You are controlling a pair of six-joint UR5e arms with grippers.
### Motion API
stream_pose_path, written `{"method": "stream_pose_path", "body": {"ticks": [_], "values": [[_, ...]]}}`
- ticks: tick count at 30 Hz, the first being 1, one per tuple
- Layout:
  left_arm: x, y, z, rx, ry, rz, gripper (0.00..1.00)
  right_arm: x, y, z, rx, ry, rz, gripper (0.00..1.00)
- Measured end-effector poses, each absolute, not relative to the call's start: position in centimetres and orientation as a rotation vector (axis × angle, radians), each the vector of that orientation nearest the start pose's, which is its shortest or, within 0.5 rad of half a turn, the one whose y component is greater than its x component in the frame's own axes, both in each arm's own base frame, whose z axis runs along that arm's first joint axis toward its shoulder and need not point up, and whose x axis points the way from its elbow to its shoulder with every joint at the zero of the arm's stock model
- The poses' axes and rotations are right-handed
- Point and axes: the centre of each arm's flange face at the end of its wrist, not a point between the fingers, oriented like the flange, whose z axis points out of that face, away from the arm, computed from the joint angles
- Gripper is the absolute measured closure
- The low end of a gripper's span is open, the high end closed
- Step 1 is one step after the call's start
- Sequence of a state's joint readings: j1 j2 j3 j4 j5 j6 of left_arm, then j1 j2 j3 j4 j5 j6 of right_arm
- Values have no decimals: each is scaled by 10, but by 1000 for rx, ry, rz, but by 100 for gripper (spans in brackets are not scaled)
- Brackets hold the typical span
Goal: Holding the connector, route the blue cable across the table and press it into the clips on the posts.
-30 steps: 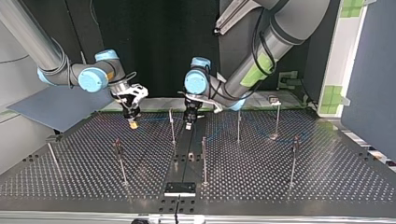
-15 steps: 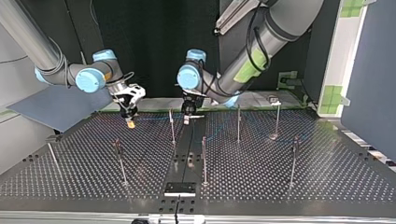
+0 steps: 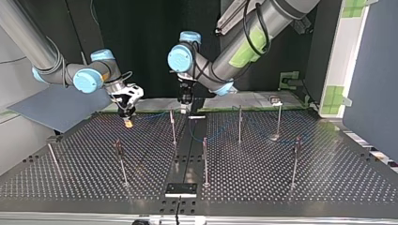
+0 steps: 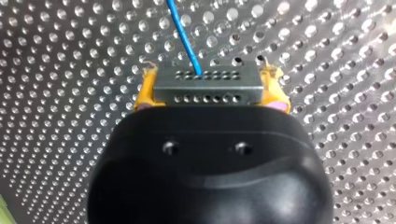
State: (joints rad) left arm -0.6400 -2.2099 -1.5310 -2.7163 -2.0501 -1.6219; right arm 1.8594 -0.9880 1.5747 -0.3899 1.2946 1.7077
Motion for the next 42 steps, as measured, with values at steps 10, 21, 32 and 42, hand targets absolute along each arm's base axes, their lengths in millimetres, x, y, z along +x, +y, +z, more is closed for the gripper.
{"method": "stream_pose_path", "body": {"ticks": [10,21,32,42], "values": [[441,-497,187,78,1639,-197,0,324,-569,183,1725,-1194,1581,100],[414,-550,197,83,1615,-298,0,323,-568,183,1740,-1197,1589,100],[446,-548,171,68,1679,-238,0,327,-566,183,1748,-1195,1596,100],[468,-557,199,29,1653,-264,0,326,-566,182,1748,-1196,1595,100]]}}
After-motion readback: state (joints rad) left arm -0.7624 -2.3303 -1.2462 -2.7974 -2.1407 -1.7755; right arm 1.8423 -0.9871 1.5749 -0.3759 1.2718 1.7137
